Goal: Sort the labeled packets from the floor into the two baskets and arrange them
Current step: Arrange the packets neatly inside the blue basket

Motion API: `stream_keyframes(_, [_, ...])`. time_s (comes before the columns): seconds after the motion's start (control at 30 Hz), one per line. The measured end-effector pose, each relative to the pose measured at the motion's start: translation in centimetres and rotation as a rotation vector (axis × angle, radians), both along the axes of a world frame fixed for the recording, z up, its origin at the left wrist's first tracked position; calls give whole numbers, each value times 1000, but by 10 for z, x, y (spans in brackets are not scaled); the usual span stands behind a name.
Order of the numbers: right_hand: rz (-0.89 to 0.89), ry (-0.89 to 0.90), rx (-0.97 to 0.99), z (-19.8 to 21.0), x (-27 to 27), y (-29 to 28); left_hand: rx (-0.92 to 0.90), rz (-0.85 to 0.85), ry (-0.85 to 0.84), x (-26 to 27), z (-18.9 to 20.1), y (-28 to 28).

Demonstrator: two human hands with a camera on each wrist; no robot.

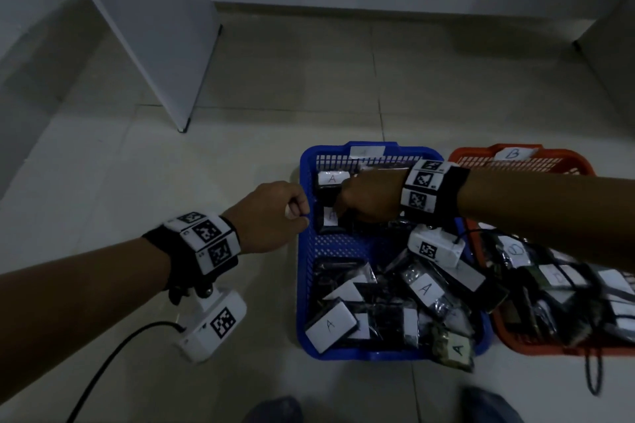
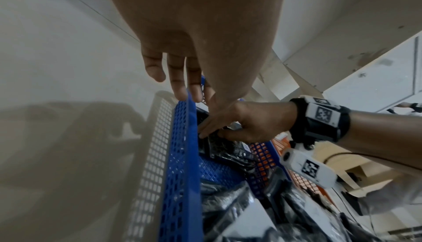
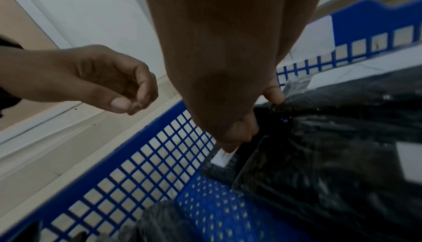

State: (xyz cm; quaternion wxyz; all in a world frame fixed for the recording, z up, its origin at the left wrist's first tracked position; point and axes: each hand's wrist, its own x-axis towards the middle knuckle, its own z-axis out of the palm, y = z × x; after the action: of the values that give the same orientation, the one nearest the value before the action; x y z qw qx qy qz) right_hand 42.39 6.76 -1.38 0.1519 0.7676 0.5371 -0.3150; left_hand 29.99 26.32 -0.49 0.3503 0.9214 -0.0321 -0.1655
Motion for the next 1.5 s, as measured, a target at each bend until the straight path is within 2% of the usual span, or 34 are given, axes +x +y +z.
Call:
stream_keyframes(0.07, [-56,32,80,8,-1,-2,-61,-3,-8,-5,10,-5])
stream_keyframes(0.13, [-125,75,201,21,-2,-6,-138,-86,24,-14,23,-14])
stream_keyframes(0.23, [-238,161,350,43,-10,-19,-47,-308,137,-34,33,-30])
stream_keyframes(0.3, [-251,216,377,52,-22,-31,43,-374,184,-47,30,-39])
stream_keyframes(0.47, [-213,273,317,55,-44,-63,164,-375,199,-59,17,-44])
stream_keyframes(0.63, [-325,292,329,56,-39,-85,-24,-284,351,-57,17,-46])
stream_keyframes(0.77, [-387,325,453,61,-39,-88,-123,-330,381,-44,29,-40])
stream_keyframes(0.83, [-408,386,533,62,-44,-85,-150,-276,339,-33,36,-36])
stream_keyframes(0.93, [-464,450,611,60,-49,-76,-191,11,246,-11,43,-34])
stream_keyframes(1.0, [-429,322,638,55,-47,-68,-223,169,248,5,43,-34])
stream_keyframes(1.1, [-402,161,680,48,-39,-55,-283,301,310,20,38,-36])
stream_keyframes(1.2, [-335,41,686,41,-29,-43,-335,363,363,27,32,-39])
stream_keyframes(1.33, [-236,-92,661,31,-20,-31,-346,455,337,28,20,-34])
stream_keyframes(1.4, [-247,-48,647,23,-17,-28,-336,487,323,28,14,-30])
stream_keyframes(1.5, [-345,52,602,9,-12,-25,-278,448,300,31,9,-30])
